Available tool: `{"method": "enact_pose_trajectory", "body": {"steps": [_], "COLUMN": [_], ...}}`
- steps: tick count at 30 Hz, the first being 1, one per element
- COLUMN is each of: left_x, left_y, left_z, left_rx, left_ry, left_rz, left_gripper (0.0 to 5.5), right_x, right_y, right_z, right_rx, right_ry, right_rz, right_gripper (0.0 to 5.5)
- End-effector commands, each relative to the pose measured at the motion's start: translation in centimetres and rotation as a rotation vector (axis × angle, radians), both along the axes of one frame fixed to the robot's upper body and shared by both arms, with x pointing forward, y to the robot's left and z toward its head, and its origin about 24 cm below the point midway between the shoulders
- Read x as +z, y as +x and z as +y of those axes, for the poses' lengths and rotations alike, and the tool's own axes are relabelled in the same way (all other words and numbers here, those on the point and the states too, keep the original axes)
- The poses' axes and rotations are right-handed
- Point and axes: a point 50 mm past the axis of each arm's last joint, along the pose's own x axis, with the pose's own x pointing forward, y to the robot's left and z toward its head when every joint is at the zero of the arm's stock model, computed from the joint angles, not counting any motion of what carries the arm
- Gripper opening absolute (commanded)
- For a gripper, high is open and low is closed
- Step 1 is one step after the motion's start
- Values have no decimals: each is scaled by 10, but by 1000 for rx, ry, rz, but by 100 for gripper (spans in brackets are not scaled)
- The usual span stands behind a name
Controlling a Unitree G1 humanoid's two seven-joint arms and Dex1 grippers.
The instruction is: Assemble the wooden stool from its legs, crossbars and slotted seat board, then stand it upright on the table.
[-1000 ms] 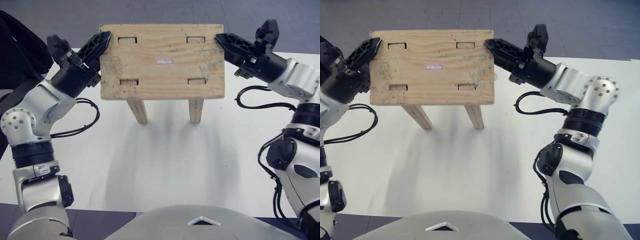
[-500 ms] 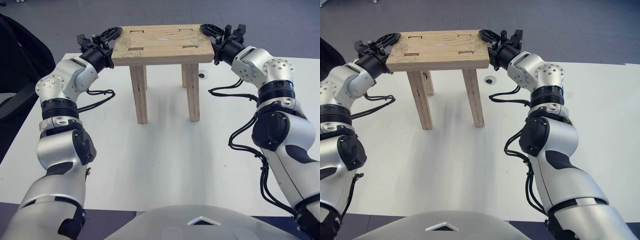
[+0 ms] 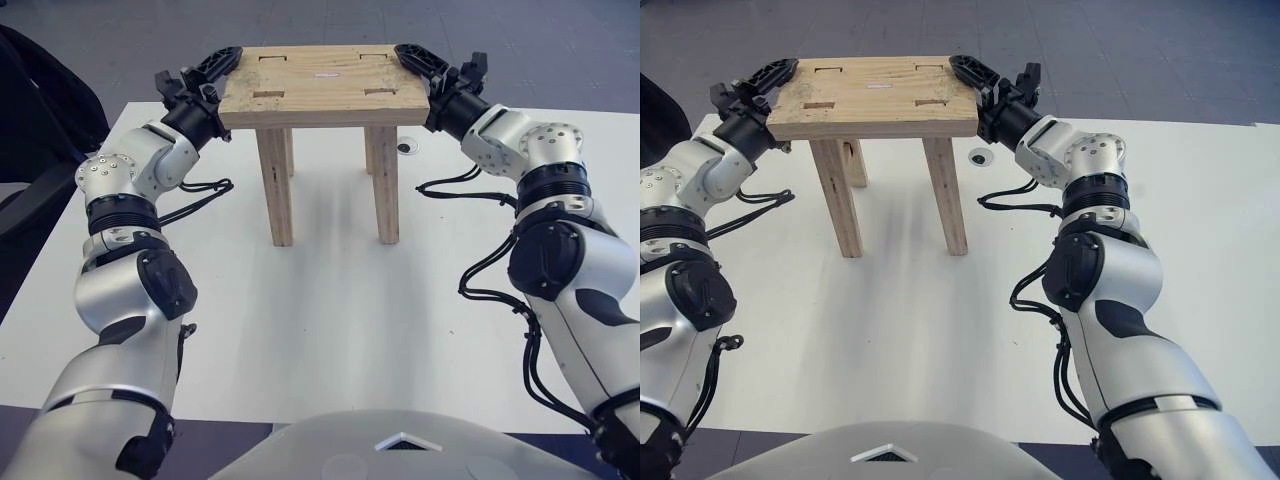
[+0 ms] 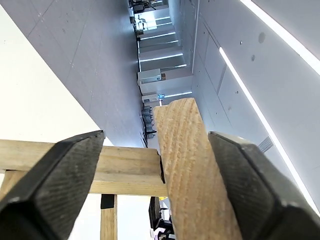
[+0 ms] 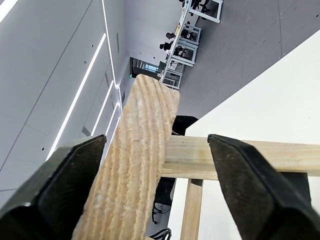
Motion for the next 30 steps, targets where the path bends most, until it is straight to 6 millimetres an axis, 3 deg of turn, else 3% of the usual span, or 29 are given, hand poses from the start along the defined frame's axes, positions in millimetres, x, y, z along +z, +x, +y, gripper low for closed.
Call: {"method": "enact_pose_trajectory", "body": {"steps": [1, 3, 14, 24, 30], "left_x": [-17, -11, 20, 6, -8], "left_y": [-4, -3, -3, -9, -22], "left_z": [-10, -8, -3, 19, 40], "left_rx": [-63, -66, -72, 37, 103], "left_ry": [17, 6, -32, 92, 131], "left_rz": [59, 25, -99, -54, -20], "left_gripper": [436, 467, 467, 467, 467], "right_x": [5, 8, 51, 30, 30], "right_y": [-1, -1, -1, -1, -3], "right_z": [9, 8, 5, -29, -54], "right_rx": [48, 52, 85, -24, -85], "right_ry": [-3, -20, 67, -21, -28], "right_rz": [-16, -40, -187, -122, -107], "right_gripper": [450, 471, 471, 471, 471]}}
